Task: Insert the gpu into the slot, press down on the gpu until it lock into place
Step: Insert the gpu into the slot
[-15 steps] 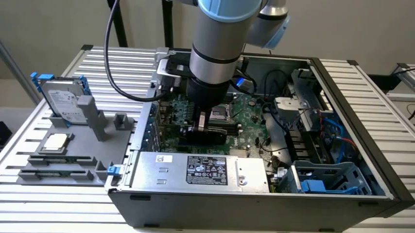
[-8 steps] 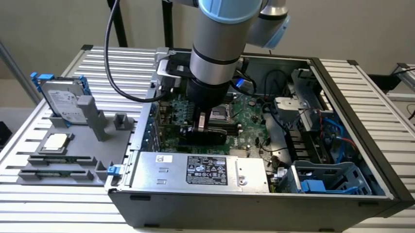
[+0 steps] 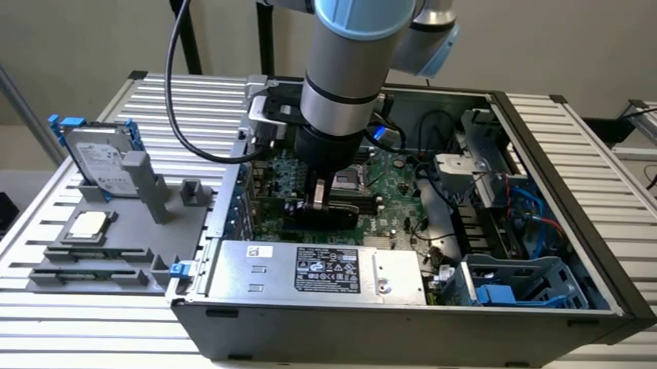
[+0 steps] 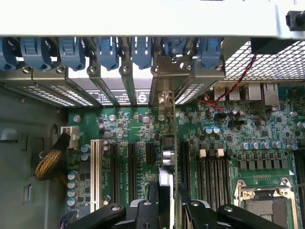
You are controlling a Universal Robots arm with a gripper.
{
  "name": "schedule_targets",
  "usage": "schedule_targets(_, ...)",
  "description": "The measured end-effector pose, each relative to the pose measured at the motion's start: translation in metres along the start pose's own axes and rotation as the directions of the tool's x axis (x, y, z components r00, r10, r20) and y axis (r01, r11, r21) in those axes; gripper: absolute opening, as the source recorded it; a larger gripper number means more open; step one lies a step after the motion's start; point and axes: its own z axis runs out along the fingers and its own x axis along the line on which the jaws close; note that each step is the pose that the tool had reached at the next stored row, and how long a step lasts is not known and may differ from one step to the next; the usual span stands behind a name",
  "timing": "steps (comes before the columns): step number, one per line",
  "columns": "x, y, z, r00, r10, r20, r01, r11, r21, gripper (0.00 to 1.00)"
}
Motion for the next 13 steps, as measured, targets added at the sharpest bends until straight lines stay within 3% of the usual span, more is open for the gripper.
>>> schedule_targets(9, 0.0, 0.0001, -0.0005, 1.0, -0.001, -0.0006, 0.001, 1.0, -0.0082, 0.26)
schedule_targets(13, -0.0002, -0.0036, -0.0009, 1.0, 0.0, -0.0013, 0.0, 0.9998, -0.0187, 0.26)
